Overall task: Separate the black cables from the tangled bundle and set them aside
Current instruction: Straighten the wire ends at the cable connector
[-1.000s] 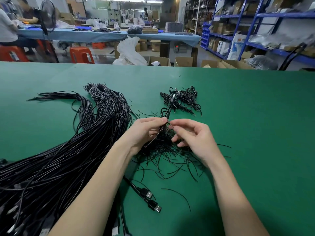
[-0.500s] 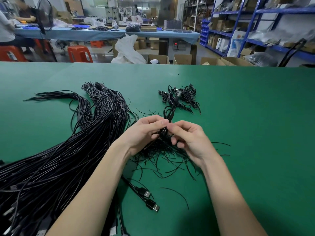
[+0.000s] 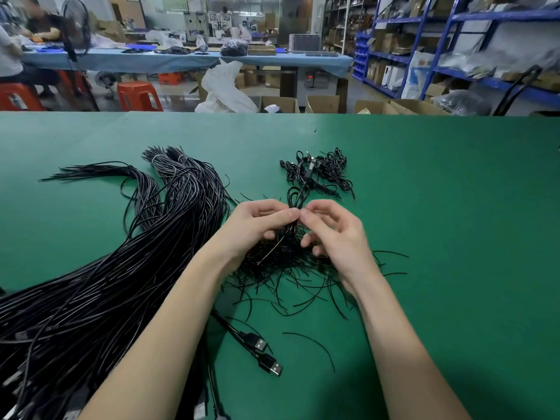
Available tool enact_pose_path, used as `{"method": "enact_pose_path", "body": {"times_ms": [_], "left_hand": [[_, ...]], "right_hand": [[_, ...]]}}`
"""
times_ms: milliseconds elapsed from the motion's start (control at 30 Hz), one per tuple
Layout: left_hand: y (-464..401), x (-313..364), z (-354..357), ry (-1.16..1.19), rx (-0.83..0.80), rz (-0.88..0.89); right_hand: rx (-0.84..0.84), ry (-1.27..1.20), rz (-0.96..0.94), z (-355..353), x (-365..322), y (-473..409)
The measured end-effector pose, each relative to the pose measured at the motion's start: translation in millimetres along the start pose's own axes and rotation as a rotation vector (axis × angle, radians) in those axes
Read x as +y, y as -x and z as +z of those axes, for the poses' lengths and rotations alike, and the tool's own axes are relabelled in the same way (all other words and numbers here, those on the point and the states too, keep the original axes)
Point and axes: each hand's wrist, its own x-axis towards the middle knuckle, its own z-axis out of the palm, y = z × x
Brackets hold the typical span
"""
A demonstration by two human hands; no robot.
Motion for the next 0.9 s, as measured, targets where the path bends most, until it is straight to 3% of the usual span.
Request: {"method": "enact_pose_path", "body": {"times_ms": [167, 267, 367, 467, 533, 700, 900], "left_hand": [[-1, -1, -1, 0.176, -0.125, -0.26], [-1, 0, -1, 0.197, -0.17, -0.307], [0, 3, -1, 0.143, -0.081, -0.199], [0, 3, -5, -0.024, 0.002, 0.035], [0, 3, -9, -0.09, -0.001, 0.095], [1, 0, -12, -0.1, -0.038, -0.085], [1, 2, -12, -0.108, -0.074, -0.109]], "right_hand": [[0.019, 0.298, -0.3, -10, -2, 5], [0.059, 0.443, -0.399, -11, -5, 5], [0.073, 0.414, -0.304, -7, -6, 3], [-0.036, 0.119, -0.052, 0, -6, 3], [-0.09, -0.023, 0.071, 3, -4, 3], [-0.019, 0.102, -0.015, 5, 1, 2], [-0.026, 0.211, -0.07, 2, 3, 1]]}}
